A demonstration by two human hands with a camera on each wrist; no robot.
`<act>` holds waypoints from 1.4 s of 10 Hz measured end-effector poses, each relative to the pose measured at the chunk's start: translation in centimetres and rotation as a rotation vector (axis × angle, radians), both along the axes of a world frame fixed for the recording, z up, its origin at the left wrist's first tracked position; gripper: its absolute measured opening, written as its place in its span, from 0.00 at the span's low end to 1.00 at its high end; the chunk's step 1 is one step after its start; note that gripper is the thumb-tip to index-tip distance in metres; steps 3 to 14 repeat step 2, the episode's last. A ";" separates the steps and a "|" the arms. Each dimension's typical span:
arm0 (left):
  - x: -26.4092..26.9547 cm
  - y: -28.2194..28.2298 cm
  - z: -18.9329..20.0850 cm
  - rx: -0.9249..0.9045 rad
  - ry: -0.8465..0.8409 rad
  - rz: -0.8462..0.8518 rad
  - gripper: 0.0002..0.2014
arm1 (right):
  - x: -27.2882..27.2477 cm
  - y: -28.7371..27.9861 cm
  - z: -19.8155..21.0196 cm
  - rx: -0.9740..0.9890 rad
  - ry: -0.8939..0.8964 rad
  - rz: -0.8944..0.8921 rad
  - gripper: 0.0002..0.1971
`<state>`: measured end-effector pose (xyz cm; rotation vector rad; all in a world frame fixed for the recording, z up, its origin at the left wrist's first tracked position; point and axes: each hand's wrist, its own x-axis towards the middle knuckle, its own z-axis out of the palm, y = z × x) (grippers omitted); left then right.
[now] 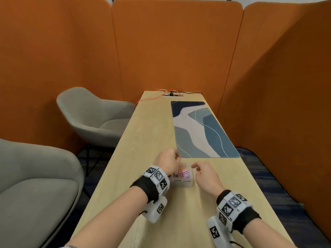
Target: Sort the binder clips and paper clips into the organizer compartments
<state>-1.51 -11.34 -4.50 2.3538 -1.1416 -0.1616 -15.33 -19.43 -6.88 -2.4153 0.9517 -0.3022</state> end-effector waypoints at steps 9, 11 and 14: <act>3.2 4.8 7.9 -0.169 -0.010 -0.038 0.09 | -1.8 1.7 5.0 -0.159 -0.060 0.093 0.18; 3.2 4.8 7.9 -0.169 -0.010 -0.038 0.09 | -1.8 1.7 5.0 -0.159 -0.060 0.093 0.18; 3.2 4.8 7.9 -0.169 -0.010 -0.038 0.09 | -1.8 1.7 5.0 -0.159 -0.060 0.093 0.18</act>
